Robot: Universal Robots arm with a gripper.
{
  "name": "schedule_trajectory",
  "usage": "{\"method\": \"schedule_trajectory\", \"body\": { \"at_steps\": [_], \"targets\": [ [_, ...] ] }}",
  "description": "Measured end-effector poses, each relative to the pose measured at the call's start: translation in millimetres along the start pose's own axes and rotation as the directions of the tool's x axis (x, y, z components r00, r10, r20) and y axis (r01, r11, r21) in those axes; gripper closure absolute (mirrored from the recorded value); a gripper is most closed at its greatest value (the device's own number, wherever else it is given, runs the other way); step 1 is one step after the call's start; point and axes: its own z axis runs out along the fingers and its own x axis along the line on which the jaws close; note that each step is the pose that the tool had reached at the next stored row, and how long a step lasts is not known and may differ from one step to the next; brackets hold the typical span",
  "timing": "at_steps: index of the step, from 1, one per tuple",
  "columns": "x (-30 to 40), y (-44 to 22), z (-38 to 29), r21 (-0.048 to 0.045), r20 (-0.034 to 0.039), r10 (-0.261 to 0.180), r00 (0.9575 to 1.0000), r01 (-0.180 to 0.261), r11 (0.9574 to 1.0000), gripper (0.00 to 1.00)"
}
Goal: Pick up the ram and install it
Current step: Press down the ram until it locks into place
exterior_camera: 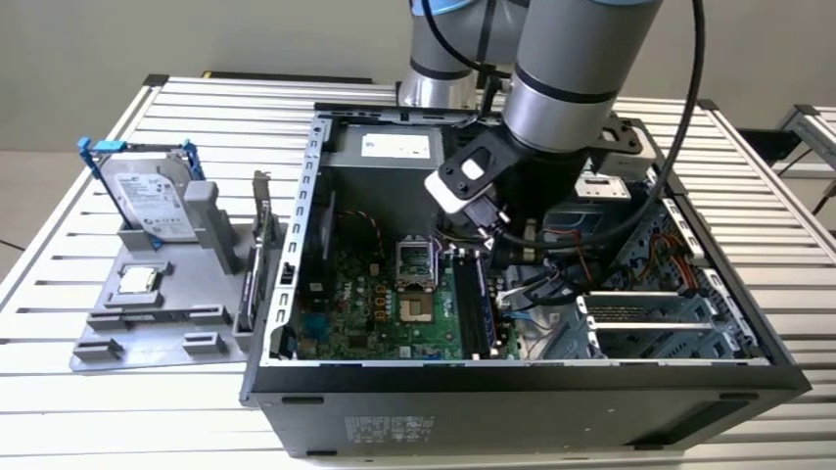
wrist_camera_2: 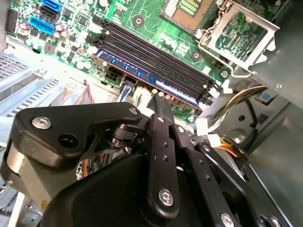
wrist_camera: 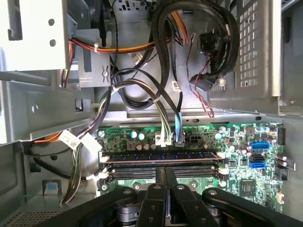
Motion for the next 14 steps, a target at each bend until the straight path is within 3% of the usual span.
{"method": "schedule_trajectory", "body": {
  "at_steps": [8, 14],
  "targets": [
    [-0.1, 0.0, -8.9, 0.0000, 0.0001, 0.000, 1.0000, 0.000, 1.0000, 1.00],
    [-0.1, 0.0, -11.6, 0.0000, 0.0000, 0.000, 1.0000, 0.000, 1.0000, 1.00]
  ]
}}
